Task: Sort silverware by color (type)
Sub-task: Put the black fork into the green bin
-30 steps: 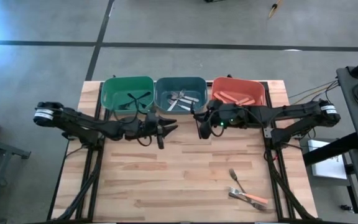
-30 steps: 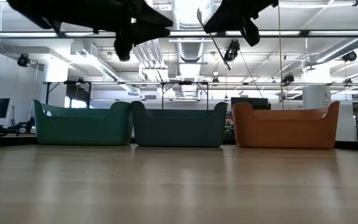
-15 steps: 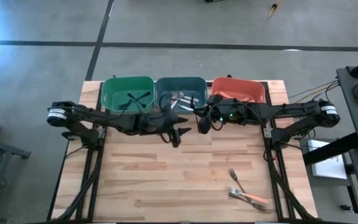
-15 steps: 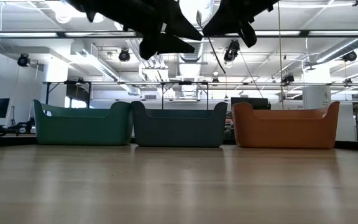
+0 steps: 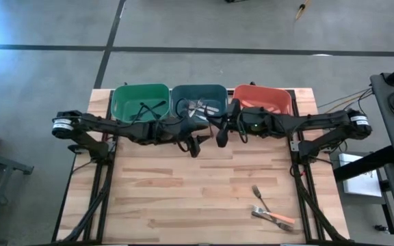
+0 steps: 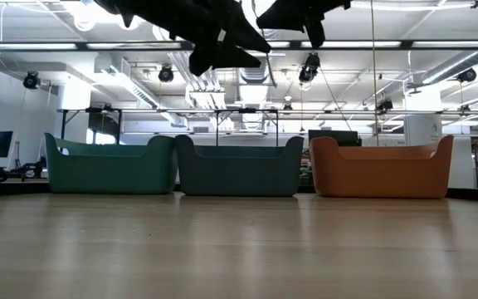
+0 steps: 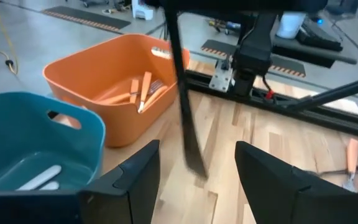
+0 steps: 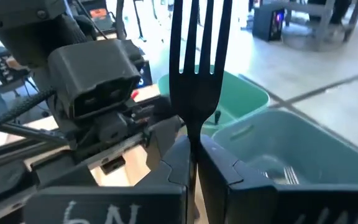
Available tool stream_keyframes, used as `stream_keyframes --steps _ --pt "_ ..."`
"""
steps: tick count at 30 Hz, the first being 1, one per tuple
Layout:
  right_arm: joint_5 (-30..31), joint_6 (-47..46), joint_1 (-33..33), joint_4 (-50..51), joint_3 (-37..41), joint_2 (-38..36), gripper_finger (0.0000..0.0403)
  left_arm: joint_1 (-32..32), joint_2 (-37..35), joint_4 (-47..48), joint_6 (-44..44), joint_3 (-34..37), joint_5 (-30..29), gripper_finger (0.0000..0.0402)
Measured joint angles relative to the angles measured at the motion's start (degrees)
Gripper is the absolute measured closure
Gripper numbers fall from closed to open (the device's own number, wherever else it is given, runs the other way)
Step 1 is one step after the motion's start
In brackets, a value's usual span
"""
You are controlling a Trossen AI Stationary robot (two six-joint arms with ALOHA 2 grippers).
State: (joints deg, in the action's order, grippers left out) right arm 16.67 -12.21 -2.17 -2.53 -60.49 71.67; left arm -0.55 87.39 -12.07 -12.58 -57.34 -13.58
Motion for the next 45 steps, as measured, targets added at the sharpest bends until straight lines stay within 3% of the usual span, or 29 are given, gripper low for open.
stream_keyframes --steps 16,22,28,32,45 --pt "-0.09 6.72 0.04 -6.36 0.02 3.05 0.0394 -1.86 0.11 0.0 -3.15 0.15 -2.5 0.022" --pt "-0.1 8.34 0.04 -6.83 0.02 2.96 0.0394 -2.5 0.48 -0.31 -4.75 0.15 -2.54 0.0276" --pt "0.06 8.54 0.02 -6.79 0.02 2.96 0.0394 -2.52 0.48 -0.38 -5.47 0.15 -2.36 0.0381" --pt "0.15 7.92 0.0 -6.77 0.02 2.94 0.0391 -2.56 0.48 -0.35 -6.4 0.15 -2.41 0.0393" --pt "-0.26 5.28 0.0 -4.26 0.02 2.05 0.0278 -4.56 -0.71 3.87 -6.69 0.15 -4.7 0.0401"
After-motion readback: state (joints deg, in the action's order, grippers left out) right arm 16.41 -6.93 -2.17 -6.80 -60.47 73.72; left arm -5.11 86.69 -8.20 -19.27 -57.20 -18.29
